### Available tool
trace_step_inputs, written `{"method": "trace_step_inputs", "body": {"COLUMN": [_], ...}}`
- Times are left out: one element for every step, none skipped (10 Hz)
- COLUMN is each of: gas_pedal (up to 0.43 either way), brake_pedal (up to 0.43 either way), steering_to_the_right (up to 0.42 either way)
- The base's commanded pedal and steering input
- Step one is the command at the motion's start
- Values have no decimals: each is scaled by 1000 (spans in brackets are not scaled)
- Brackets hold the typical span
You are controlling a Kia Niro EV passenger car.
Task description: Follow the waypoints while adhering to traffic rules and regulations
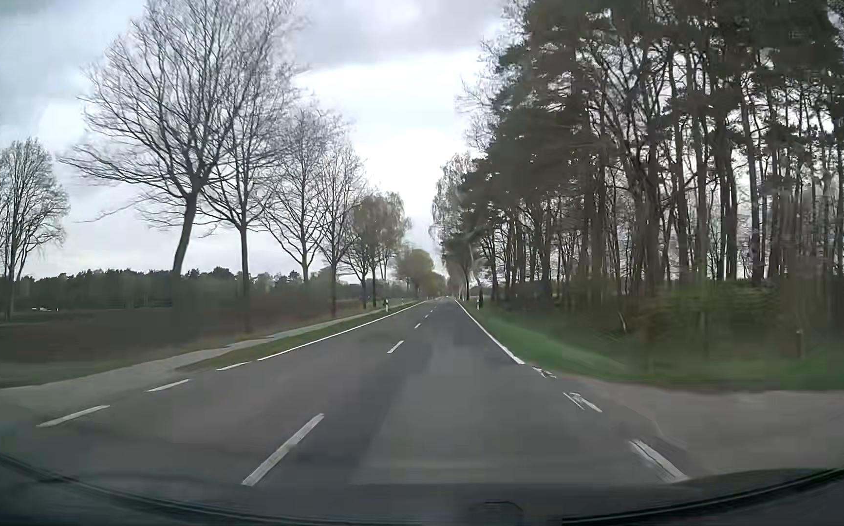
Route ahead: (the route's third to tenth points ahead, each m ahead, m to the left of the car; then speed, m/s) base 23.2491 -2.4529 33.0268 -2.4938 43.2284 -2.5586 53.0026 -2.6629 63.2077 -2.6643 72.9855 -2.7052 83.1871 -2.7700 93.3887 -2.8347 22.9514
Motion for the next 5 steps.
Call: {"method": "trace_step_inputs", "body": {"gas_pedal": [260, 260, 260, 260, 260], "brake_pedal": [0, 0, 0, 0, 0], "steering_to_the_right": [-3, -3, -3, -3, -3]}}
